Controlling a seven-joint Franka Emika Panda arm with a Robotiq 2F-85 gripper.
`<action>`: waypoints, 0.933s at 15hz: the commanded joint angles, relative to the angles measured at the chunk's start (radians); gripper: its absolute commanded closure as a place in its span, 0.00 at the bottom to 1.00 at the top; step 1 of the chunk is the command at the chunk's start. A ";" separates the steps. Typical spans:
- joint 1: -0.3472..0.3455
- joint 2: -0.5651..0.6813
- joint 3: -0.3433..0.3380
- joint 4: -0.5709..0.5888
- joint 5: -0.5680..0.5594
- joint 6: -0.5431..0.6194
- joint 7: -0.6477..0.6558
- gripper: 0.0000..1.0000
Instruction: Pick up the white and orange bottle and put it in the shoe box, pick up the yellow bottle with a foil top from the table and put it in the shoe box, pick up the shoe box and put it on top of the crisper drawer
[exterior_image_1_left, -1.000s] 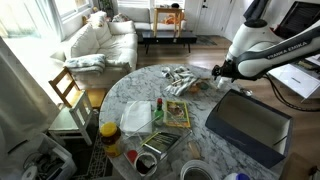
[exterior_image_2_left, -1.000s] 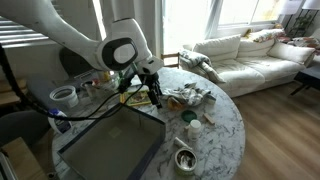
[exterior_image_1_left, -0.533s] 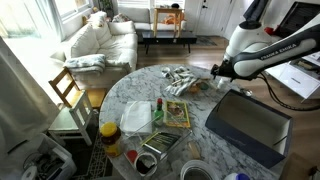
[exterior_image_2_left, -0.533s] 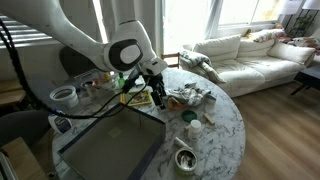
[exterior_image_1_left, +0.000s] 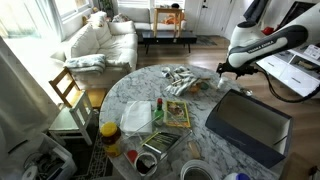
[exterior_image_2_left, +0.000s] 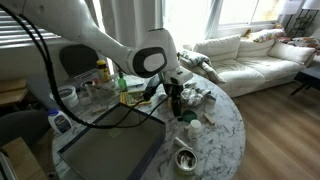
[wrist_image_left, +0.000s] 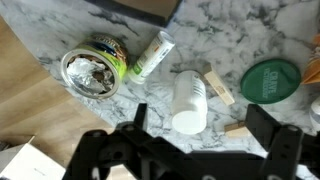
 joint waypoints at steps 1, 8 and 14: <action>-0.059 0.127 0.019 0.155 0.096 -0.052 -0.164 0.00; -0.149 0.275 0.060 0.361 0.311 -0.172 -0.349 0.00; -0.165 0.386 0.035 0.495 0.344 -0.183 -0.317 0.00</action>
